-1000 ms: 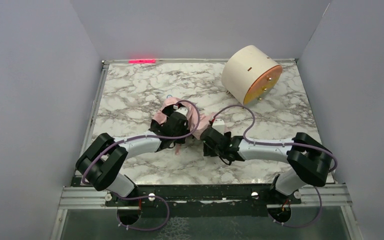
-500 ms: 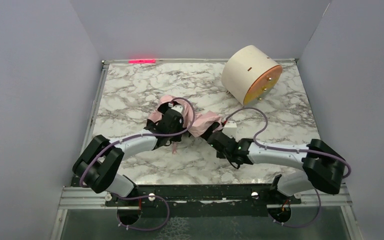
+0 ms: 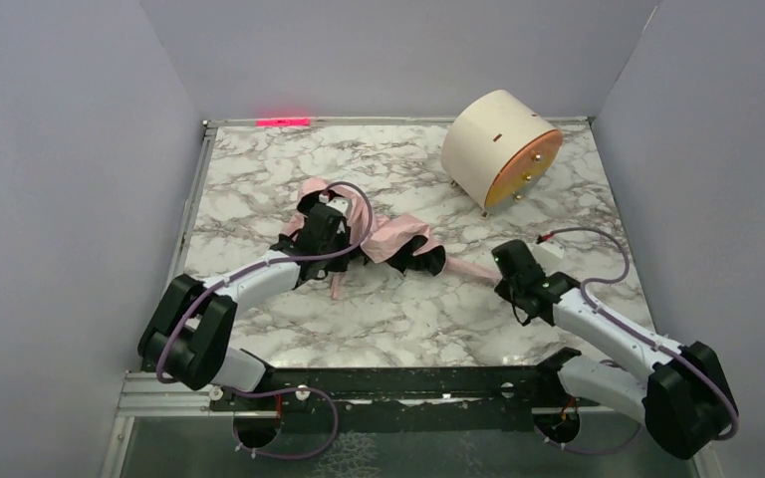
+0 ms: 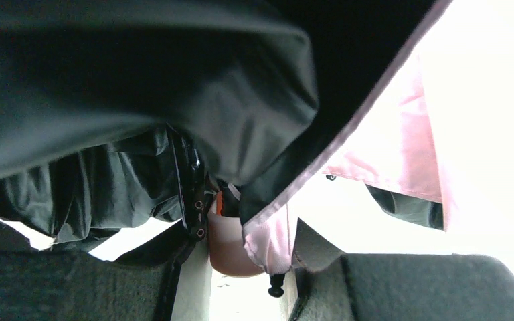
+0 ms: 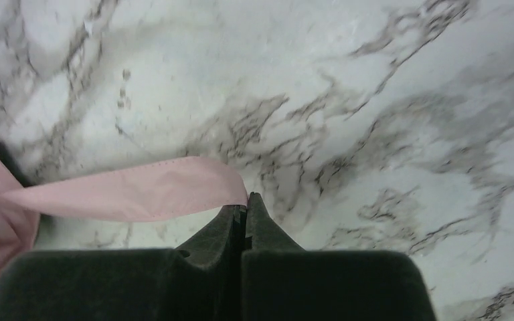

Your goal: Put away the umbrella

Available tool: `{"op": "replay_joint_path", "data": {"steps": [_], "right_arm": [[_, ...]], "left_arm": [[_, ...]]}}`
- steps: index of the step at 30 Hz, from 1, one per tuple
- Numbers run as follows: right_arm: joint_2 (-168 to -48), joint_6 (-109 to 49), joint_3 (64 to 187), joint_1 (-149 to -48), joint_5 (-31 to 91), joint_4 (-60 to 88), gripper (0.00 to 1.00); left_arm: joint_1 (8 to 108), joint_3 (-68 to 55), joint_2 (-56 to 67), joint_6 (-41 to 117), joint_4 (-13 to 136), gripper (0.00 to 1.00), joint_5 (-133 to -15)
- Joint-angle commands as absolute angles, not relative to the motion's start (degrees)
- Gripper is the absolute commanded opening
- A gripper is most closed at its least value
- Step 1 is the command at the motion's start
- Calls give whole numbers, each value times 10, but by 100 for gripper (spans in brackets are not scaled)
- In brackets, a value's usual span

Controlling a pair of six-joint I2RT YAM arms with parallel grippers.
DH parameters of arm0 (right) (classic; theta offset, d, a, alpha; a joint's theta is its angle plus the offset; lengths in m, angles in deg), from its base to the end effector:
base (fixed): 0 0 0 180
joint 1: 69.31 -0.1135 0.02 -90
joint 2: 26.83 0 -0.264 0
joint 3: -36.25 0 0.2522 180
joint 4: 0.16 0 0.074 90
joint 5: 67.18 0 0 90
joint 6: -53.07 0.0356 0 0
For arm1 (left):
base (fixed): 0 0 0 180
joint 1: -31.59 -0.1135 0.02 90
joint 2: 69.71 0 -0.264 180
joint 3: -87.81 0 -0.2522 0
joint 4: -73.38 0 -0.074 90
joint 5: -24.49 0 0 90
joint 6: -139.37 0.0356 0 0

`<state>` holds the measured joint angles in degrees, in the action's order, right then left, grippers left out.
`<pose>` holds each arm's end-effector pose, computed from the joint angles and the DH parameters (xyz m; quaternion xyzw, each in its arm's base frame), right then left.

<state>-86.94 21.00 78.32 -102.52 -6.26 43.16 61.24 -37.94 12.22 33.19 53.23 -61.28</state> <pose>0.1589 0.0834 0.1720 0.2614 0.9029 0.0007 0.3413 0.2445 -0.1361 0.1766 0.0962 0.9275 -0.1083 0.3445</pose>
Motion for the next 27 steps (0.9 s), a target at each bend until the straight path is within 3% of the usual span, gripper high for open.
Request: {"op": "replay_joint_path", "data": {"steps": [1,5,16,27], "right_arm": [[-831,132,806,-930,-30,385,1],[-802,122,833,-883,-37,408,1],[-678,212,832,-881,-72,561,0],[-703,155,862,-881,-45,531,35]], "left_arm": [[605,-363,83,388,535,0,-647],[602,-366,70,425,541,0,-640],[587,-346,87,465,557,0,-610],[587,-293,160,485,564,0,-706]]}}
